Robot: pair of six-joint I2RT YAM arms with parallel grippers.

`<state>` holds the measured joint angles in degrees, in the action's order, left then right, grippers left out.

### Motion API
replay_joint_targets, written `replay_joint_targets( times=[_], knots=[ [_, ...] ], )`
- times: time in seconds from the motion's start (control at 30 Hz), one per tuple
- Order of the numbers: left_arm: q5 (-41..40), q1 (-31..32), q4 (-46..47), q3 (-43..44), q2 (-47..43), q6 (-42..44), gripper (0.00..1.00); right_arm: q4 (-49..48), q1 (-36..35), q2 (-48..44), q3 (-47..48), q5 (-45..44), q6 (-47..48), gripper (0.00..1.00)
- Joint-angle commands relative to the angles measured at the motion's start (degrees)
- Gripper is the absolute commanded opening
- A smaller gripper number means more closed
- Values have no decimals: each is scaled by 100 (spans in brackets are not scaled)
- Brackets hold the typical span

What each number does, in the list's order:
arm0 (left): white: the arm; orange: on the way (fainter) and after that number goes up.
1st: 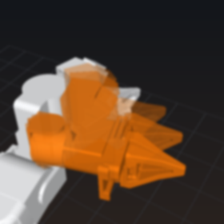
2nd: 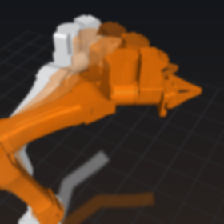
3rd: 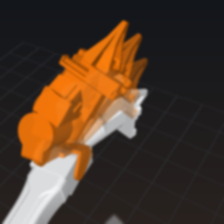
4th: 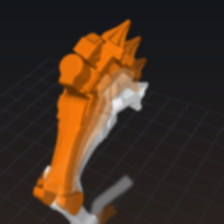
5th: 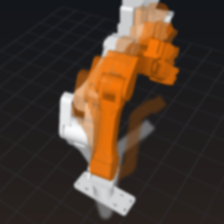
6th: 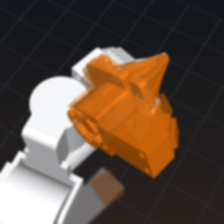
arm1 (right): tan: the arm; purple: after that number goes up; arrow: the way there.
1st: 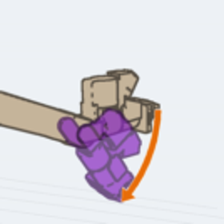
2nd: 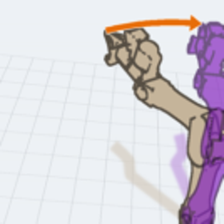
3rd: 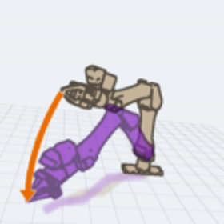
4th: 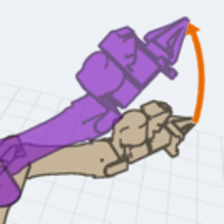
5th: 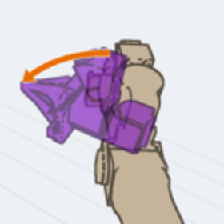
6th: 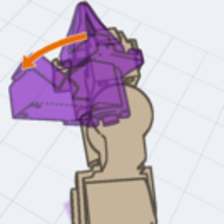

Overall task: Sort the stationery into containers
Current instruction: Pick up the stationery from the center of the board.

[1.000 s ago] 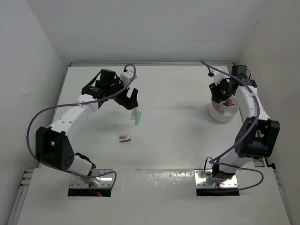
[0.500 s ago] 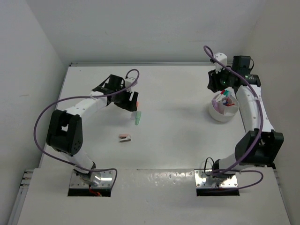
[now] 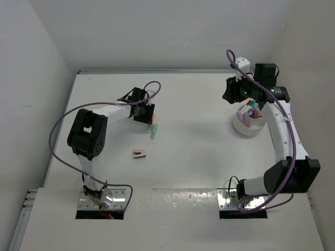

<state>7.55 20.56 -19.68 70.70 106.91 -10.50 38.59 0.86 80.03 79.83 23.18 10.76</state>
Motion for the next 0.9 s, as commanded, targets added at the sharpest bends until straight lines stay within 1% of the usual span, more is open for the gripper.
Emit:
replay_joint_targets(
  times=[0.0,0.13,0.17,0.33,0.37,0.4,0.5,0.57,0.6,0.63,0.67,0.7,0.73,0.77,0.8,0.83,0.87],
  knots=[
    [-193,115,237,225,75,-172,50,-141,-34,-216,-82,73,-206,43],
    [-332,177,114,401,347,-163,49,-115,-34,-207,-117,55,-224,43],
    [-377,185,96,401,383,-154,49,-123,-190,-216,-117,55,-224,43],
    [-710,177,-27,287,488,-93,43,-124,-244,-181,-64,64,-294,43],
    [-720,177,-62,226,488,-84,43,-115,-279,-172,-56,55,-329,43],
    [-920,168,-132,199,497,-49,44,-89,-314,-181,-64,73,-347,43],
    [-914,81,-150,59,427,22,43,-88,-438,-163,-143,178,-487,44],
    [-791,28,-89,-38,339,48,39,-210,-534,-154,-231,353,-784,45],
    [-364,-60,77,-151,200,57,32,-264,-569,-146,-249,441,-934,46],
    [-99,-121,226,-240,85,57,28,-342,-622,-102,-310,546,-1362,50],
    [217,-166,393,-441,-38,40,25,-535,-649,-84,-345,774,-1549,54],
    [916,-253,795,-573,-326,-30,20,-693,-675,-75,-398,872,-1777,57],
    [1202,-280,1043,-696,-494,-100,18,-843,-727,-66,-520,1003,-2223,61],
    [1475,-289,1245,-819,-809,-171,17,-1184,-763,-23,-582,1117,-2428,66],
    [1877,-289,1596,-986,-969,-311,15,-1370,-789,-14,-644,1293,-2639,67],
    [2082,-289,1782,-1040,-1110,-416,14,-1546,-868,4,-749,1355,-3032,68],
    [2284,-306,1862,-1093,-1233,-522,13,-1895,-912,30,-776,1417,-3210,69]
  ],
)
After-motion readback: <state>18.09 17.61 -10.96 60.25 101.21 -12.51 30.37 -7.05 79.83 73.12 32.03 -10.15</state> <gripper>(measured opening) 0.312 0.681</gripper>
